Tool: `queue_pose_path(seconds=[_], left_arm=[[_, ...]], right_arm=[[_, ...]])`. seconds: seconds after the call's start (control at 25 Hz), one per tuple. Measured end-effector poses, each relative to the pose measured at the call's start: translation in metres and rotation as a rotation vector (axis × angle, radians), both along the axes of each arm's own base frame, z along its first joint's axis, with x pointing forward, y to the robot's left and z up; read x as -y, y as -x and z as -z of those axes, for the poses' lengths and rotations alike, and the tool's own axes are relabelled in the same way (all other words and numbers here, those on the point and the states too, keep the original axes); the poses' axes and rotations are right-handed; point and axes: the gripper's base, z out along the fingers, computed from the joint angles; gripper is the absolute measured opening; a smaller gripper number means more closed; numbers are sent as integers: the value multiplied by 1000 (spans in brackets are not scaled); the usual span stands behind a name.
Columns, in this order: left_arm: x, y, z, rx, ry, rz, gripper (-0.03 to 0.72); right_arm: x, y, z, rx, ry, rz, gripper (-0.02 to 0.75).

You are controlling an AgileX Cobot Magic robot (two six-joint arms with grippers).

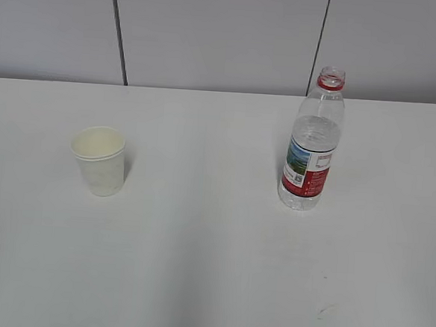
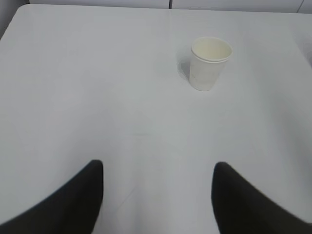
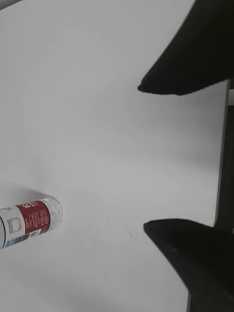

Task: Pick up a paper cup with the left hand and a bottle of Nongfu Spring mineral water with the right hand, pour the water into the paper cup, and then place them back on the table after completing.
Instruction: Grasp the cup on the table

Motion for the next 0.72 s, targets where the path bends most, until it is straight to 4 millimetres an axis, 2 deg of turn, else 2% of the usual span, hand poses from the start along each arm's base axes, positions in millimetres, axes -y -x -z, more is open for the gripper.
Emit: queue_pose_path(seconds=[0.56,0.72], left_arm=[[0,0,0,0,0,0,438],[0,0,0,0,0,0,438]], right_arm=[[-1,0,0,0,-5,-3,586],[-1,-1,-8,44,-9,-5,586]])
